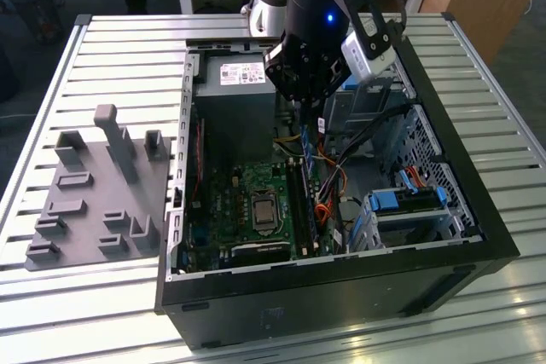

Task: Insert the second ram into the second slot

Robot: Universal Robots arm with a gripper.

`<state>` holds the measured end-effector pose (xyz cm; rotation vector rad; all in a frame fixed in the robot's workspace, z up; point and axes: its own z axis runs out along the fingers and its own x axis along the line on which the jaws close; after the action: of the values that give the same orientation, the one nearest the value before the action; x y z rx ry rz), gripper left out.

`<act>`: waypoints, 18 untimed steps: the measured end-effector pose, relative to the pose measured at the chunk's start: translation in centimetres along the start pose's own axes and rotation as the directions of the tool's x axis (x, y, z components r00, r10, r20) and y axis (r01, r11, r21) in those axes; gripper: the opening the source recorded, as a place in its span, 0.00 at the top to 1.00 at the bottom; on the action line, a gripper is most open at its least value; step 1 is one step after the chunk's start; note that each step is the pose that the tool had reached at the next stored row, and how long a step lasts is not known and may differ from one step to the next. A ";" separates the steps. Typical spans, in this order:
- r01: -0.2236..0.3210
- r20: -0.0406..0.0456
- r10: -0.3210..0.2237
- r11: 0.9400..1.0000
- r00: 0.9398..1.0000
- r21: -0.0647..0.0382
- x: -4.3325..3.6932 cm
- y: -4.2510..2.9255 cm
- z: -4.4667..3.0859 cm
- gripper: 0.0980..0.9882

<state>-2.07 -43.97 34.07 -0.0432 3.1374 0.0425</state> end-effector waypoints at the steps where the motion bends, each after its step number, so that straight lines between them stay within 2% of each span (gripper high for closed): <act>1: 0.000 0.000 0.000 1.000 1.000 0.000 0.00 0.00 0.01 0.98; 11: 0.000 0.000 0.000 1.000 1.000 0.000 0.00 0.00 0.11 0.98; 18: 0.000 0.001 0.000 1.000 1.000 0.000 0.01 -0.03 1.33 0.98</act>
<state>-2.07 -43.97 32.75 -0.0432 3.1366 0.0426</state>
